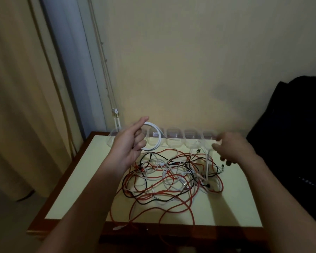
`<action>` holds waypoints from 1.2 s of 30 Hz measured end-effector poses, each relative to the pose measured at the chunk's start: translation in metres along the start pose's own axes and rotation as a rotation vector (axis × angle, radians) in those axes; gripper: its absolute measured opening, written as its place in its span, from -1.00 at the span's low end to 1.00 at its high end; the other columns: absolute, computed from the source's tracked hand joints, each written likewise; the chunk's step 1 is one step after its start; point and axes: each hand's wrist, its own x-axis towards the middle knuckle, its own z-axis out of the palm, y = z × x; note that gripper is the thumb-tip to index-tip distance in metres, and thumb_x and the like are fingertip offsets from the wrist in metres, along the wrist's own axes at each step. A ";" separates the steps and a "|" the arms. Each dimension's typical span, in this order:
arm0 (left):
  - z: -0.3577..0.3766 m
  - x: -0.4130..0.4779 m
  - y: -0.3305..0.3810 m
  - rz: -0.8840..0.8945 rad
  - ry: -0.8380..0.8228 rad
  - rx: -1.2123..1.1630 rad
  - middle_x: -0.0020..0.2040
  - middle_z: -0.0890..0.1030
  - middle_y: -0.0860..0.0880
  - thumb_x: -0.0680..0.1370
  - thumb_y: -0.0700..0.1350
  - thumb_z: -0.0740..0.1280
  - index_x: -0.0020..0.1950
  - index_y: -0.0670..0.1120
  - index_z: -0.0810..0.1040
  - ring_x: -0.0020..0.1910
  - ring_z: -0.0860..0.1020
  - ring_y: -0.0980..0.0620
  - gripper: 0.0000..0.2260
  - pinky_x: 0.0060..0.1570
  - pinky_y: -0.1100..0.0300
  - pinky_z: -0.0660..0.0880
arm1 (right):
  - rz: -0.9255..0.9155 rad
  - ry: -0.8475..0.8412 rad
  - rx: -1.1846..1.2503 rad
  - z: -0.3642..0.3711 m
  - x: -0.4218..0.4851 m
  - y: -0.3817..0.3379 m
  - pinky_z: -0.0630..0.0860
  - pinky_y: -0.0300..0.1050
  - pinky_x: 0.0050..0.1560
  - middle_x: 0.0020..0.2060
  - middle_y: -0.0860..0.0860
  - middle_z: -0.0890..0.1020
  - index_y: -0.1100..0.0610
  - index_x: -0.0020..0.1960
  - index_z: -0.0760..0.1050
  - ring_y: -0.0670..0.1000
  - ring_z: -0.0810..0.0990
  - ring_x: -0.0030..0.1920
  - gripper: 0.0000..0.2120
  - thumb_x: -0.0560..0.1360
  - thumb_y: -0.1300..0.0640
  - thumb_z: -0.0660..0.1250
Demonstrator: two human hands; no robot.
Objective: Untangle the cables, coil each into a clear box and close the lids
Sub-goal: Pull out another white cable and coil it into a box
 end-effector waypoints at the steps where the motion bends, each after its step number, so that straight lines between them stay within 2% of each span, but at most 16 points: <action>1: 0.004 -0.003 0.001 0.014 -0.017 0.026 -0.47 0.14 0.08 0.62 -0.16 0.30 0.17 -0.16 0.59 -0.59 0.09 0.19 -0.83 -0.61 0.31 0.00 | -0.012 0.050 -0.135 0.001 -0.006 -0.004 0.64 -0.07 -0.13 -0.18 0.05 0.73 0.04 0.11 0.58 0.07 0.72 -0.23 -0.77 0.57 -0.08 0.31; 2: 0.008 -0.007 0.002 0.024 -0.039 0.056 -0.47 0.14 0.08 0.62 -0.16 0.30 0.18 -0.17 0.59 -0.59 0.09 0.19 -0.83 -0.61 0.31 0.00 | -0.061 0.113 -0.138 0.001 -0.013 -0.011 0.60 -0.08 -0.05 -0.06 0.05 0.72 0.01 0.19 0.59 0.08 0.70 -0.08 -0.67 0.57 -0.17 0.30; 3: 0.013 -0.011 0.003 0.030 -0.063 0.084 -0.46 0.13 0.07 0.62 -0.16 0.31 0.17 -0.17 0.59 -0.59 0.09 0.19 -0.83 -0.62 0.31 0.00 | -0.143 0.150 -0.015 0.001 -0.023 -0.020 0.56 -0.07 0.00 0.03 0.02 0.70 -0.02 0.24 0.59 0.05 0.67 0.01 -0.61 0.56 -0.24 0.29; 4: 0.017 -0.016 0.002 0.033 -0.087 0.109 -0.45 0.12 0.07 0.61 -0.17 0.31 0.17 -0.17 0.60 -0.59 0.08 0.19 -0.82 -0.62 0.32 0.00 | -0.244 0.147 0.194 -0.001 -0.035 -0.032 0.55 -0.09 0.04 0.08 -0.02 0.68 -0.03 0.28 0.58 -0.03 0.64 0.04 -0.57 0.56 -0.27 0.29; 6: 0.027 -0.025 0.001 0.035 -0.136 0.142 -0.45 0.11 0.07 0.61 -0.17 0.31 0.17 -0.19 0.60 -0.59 0.08 0.19 -0.81 -0.63 0.33 0.01 | -0.402 0.038 0.619 -0.004 -0.065 -0.060 0.52 -0.16 0.14 0.15 -0.15 0.64 -0.07 0.32 0.57 -0.22 0.59 0.11 -0.58 0.58 -0.26 0.26; 8: 0.034 -0.033 -0.002 0.034 -0.167 0.157 -0.46 0.11 0.07 0.61 -0.17 0.31 0.18 -0.20 0.60 -0.60 0.08 0.20 -0.80 -0.65 0.34 0.02 | -0.469 -0.082 0.871 -0.003 -0.088 -0.079 0.51 -0.22 0.20 0.08 -0.20 0.68 -0.10 0.25 0.60 -0.27 0.61 0.10 -0.62 0.57 -0.26 0.22; 10: 0.038 -0.044 -0.006 0.041 -0.189 0.161 -0.46 0.11 0.07 0.61 -0.17 0.30 0.19 -0.21 0.59 -0.60 0.08 0.21 -0.80 -0.65 0.35 0.03 | -0.496 -0.103 0.999 0.005 -0.103 -0.085 0.55 -0.24 0.03 -0.09 -0.12 0.72 -0.01 0.14 0.61 -0.17 0.66 -0.07 -0.71 0.61 -0.16 0.25; 11: 0.039 -0.050 -0.009 0.044 -0.198 0.160 -0.46 0.11 0.07 0.61 -0.17 0.30 0.19 -0.21 0.59 -0.60 0.08 0.21 -0.80 -0.65 0.35 0.03 | -0.495 -0.090 1.041 0.008 -0.110 -0.086 0.54 -0.23 -0.11 -0.20 -0.08 0.69 0.05 0.10 0.61 -0.12 0.62 -0.20 -0.76 0.64 -0.08 0.26; 14: 0.042 -0.072 -0.018 0.047 -0.225 0.138 -0.49 0.12 0.08 0.63 -0.18 0.27 0.18 -0.20 0.58 -0.61 0.07 0.21 -0.81 -0.64 0.34 0.01 | -0.484 0.010 1.066 0.017 -0.127 -0.082 0.37 -0.07 -0.32 -0.35 -0.05 0.53 0.13 0.00 0.57 0.00 0.41 -0.35 -0.77 0.68 0.02 0.23; 18: 0.047 -0.105 -0.030 0.030 -0.272 0.083 -0.47 0.12 0.08 0.65 -0.15 0.22 0.21 -0.18 0.57 -0.60 0.09 0.21 -0.79 -0.61 0.33 -0.01 | -0.493 0.126 1.048 0.018 -0.152 -0.076 0.26 -0.18 -0.41 -0.38 -0.08 0.49 0.01 -0.09 0.53 -0.12 0.33 -0.44 -0.78 0.69 0.01 0.22; 22: 0.051 -0.137 -0.029 0.003 -0.261 0.011 -0.50 0.11 0.09 0.68 -0.12 0.17 0.17 -0.19 0.57 -0.60 0.04 0.21 -0.77 -0.64 0.34 -0.01 | -0.525 0.170 1.035 0.012 -0.180 -0.068 0.31 -0.29 -0.39 -0.38 -0.09 0.48 0.03 -0.05 0.59 -0.18 0.37 -0.41 -0.83 0.66 0.02 0.28; 25: 0.048 -0.154 -0.017 -0.047 -0.211 -0.144 -0.54 0.12 0.09 0.69 -0.12 0.16 0.13 -0.20 0.56 -0.58 -0.02 0.17 -0.77 -0.68 0.35 0.00 | -0.522 0.198 1.061 0.004 -0.196 -0.058 0.35 -0.34 -0.33 -0.32 -0.01 0.50 0.10 -0.03 0.61 -0.19 0.41 -0.36 -0.85 0.62 0.04 0.34; 29: 0.037 -0.168 0.004 -0.043 -0.163 -0.343 -0.56 0.15 0.08 0.67 -0.15 0.14 0.08 -0.21 0.59 -0.67 0.07 0.16 -0.75 -0.68 0.31 0.00 | -0.465 0.272 1.033 0.003 -0.200 -0.038 0.40 -0.22 -0.24 -0.30 -0.02 0.52 0.08 -0.09 0.57 -0.08 0.46 -0.26 -0.87 0.58 0.04 0.40; 32: 0.026 -0.174 0.014 -0.015 -0.145 -0.458 -0.56 0.17 0.08 0.63 -0.16 0.09 0.07 -0.23 0.60 -0.68 0.11 0.15 -0.70 -0.69 0.30 0.01 | -0.401 0.321 1.010 0.010 -0.200 -0.022 0.40 -0.15 -0.24 -0.30 -0.13 0.55 0.04 -0.11 0.58 -0.10 0.45 -0.28 -0.87 0.56 0.00 0.43; 36: 0.015 -0.176 0.021 0.043 -0.094 -0.511 -0.52 0.17 0.08 0.57 -0.21 0.09 0.11 -0.21 0.59 -0.65 0.11 0.15 -0.70 -0.68 0.30 0.02 | -0.327 0.358 0.966 0.025 -0.199 -0.009 0.42 -0.12 -0.21 -0.21 -0.09 0.63 0.03 -0.11 0.61 -0.11 0.49 -0.26 -0.91 0.53 0.03 0.46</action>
